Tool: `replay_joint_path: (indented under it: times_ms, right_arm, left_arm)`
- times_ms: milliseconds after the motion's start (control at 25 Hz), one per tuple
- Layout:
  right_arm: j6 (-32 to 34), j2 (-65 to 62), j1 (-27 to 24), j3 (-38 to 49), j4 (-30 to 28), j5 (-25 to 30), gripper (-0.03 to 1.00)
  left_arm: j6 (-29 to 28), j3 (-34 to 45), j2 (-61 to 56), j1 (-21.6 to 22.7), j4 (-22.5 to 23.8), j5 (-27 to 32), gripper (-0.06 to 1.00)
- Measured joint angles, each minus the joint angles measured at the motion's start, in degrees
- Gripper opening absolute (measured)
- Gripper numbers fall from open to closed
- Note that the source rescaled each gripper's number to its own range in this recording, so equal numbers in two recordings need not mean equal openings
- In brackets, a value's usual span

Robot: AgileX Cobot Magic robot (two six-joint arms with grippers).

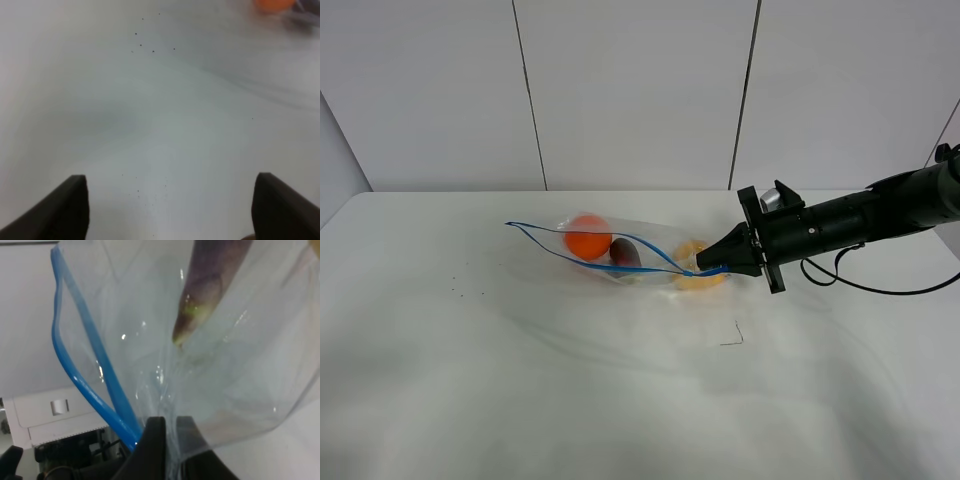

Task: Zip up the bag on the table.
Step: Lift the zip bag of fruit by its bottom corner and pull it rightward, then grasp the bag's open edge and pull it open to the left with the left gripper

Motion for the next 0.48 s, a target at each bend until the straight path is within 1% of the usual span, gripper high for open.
replay_joint_path:
  times_ms: [200, 280, 400, 480]
  right_arm:
    - [0.44, 0.00, 0.00, 0.00, -0.07, 0.06, 0.00]
    - [0.44, 0.00, 0.00, 0.00, -0.07, 0.06, 0.00]
    - [0.48, 0.00, 0.00, 0.00, -0.07, 0.06, 0.00]
    - [0.48, 0.00, 0.00, 0.00, -0.08, 0.06, 0.00]
  left_arm:
    - [0.00, -0.07, 0.00, 0.00, 0.05, -0.06, 1.00]
    - [-0.46, -1.24, 0.61, 0.00, 0.47, -0.11, 1.00]
    - [-1.66, -6.70, 6.90, 0.00, 0.61, -0.18, 1.00]
    - [-2.07, -12.43, 13.26, 0.00, 0.61, -0.18, 1.00]
